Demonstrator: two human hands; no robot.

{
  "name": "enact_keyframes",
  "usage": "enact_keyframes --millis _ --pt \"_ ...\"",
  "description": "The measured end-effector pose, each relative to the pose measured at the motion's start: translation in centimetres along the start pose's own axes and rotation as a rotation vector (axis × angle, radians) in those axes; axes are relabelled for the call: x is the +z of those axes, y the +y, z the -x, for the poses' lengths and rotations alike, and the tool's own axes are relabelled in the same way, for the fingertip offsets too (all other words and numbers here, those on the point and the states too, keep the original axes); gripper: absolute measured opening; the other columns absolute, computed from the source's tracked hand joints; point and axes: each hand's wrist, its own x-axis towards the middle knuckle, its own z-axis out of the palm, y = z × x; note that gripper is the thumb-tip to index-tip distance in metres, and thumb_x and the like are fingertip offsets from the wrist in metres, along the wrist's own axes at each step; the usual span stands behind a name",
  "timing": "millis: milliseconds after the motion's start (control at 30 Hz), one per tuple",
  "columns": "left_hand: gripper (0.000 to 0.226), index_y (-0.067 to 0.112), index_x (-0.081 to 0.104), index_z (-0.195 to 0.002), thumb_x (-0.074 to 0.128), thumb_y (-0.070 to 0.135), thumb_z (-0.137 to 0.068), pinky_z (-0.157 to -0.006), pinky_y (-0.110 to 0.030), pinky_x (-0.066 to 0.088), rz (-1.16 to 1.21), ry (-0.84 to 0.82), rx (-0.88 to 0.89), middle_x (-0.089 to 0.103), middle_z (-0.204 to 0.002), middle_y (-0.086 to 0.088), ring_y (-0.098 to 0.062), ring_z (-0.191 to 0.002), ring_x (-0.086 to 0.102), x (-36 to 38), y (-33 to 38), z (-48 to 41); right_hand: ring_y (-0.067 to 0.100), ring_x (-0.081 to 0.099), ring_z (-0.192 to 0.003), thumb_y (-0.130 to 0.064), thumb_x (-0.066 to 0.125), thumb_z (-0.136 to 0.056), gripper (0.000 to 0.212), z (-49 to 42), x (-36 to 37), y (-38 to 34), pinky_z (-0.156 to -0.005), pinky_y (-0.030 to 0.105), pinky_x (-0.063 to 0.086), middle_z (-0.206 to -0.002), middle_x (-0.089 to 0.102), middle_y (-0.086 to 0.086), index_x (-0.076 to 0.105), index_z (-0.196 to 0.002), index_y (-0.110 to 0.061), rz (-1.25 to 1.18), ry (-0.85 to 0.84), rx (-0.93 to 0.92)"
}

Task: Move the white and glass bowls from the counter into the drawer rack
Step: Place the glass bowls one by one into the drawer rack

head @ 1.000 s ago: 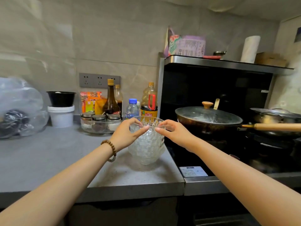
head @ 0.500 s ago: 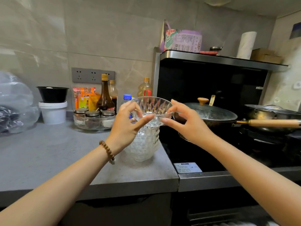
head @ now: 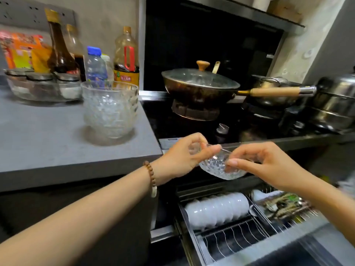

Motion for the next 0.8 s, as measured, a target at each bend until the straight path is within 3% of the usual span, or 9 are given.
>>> enact_keyframes --millis 100,200,367,433,533,600,700,800 --pt "0.035 0.023 0.058 -0.087 0.060 0.057 -0.077 -0.084 -0.037 0.055 -0.026 -0.057 -0.107 0.065 -0.085 0.007 -0.012 -0.083 0.063 3.2 -3.4 -0.4 0.013 0.073 -0.079 -0.035 0.066 -0.079 0.018 2.5 0.7 3.4 -0.074 0.018 0.055 -0.086 0.076 0.000 0.074 -0.089 -0.022 -0.137 -0.038 0.136" --pt "0.054 0.039 0.056 -0.107 0.054 0.072 -0.064 -0.079 -0.029 0.056 -0.054 -0.099 -0.207 0.065 -0.094 0.006 -0.012 -0.088 0.064 5.6 -7.0 -0.6 0.013 0.073 -0.077 -0.034 0.065 -0.082 0.016 4.0 2.0 6.6 -0.072 0.022 0.057 -0.087 0.077 0.000 0.072 -0.092 -0.023 -0.190 -0.106 0.273" --pt "0.089 0.025 0.046 -0.128 0.050 0.079 -0.057 -0.090 -0.034 0.052 -0.071 -0.111 -0.360 0.064 -0.109 0.002 -0.011 -0.099 0.063 7.5 -13.2 -0.7 0.008 0.071 -0.074 -0.027 0.063 -0.087 0.012 4.7 4.9 10.8 -0.067 0.015 0.052 -0.086 0.077 0.000 0.071 -0.094 -0.021 -0.299 -0.145 0.455" --pt "0.086 0.022 0.045 -0.130 0.049 0.076 -0.064 -0.095 -0.035 0.049 -0.061 -0.097 -0.407 0.063 -0.116 -0.002 -0.013 -0.105 0.061 8.0 -15.4 -0.3 0.007 0.070 -0.072 -0.023 0.063 -0.088 0.013 4.5 6.2 12.2 -0.064 0.014 0.051 -0.084 0.077 0.001 0.072 -0.095 -0.016 -0.374 -0.135 0.542" --pt "0.066 0.024 0.044 -0.130 0.044 0.065 -0.079 -0.087 -0.014 0.044 -0.110 -0.111 -0.421 0.058 -0.126 0.000 -0.008 -0.108 0.056 8.6 -18.2 0.8 0.008 0.070 -0.069 -0.018 0.063 -0.088 0.020 4.2 8.1 14.3 -0.060 0.015 0.053 -0.088 0.076 0.005 0.069 -0.099 -0.002 -0.479 -0.128 0.688" --pt "0.061 0.025 0.044 -0.130 0.043 0.061 -0.081 -0.082 -0.006 0.040 -0.141 -0.126 -0.410 0.056 -0.129 0.000 -0.007 -0.109 0.055 8.7 -19.6 1.6 0.006 0.070 -0.066 -0.018 0.063 -0.088 0.020 4.1 9.4 15.4 -0.057 0.014 0.051 -0.087 0.076 0.003 0.070 -0.098 -0.003 -0.526 -0.147 0.772" --pt "0.056 0.024 0.038 -0.137 0.041 0.053 -0.089 -0.100 -0.016 0.032 -0.317 -0.150 -0.357 0.047 -0.140 -0.001 -0.010 -0.125 0.044 8.3 -21.7 2.9 0.005 0.070 -0.070 -0.020 0.063 -0.088 0.017 3.9 10.7 17.2 -0.059 0.015 0.052 -0.090 0.075 0.003 0.071 -0.098 -0.008 -0.603 -0.184 0.902" --pt "0.064 0.024 0.027 -0.145 0.042 0.053 -0.090 -0.113 -0.026 0.018 -0.547 -0.169 -0.312 0.032 -0.151 -0.001 -0.016 -0.140 0.024 7.7 -23.4 4.4 0.012 0.069 -0.077 -0.015 0.063 -0.087 0.024 3.5 11.4 19.0 -0.062 0.019 0.054 -0.097 0.073 0.008 0.067 -0.106 -0.002 -0.693 -0.238 1.042"
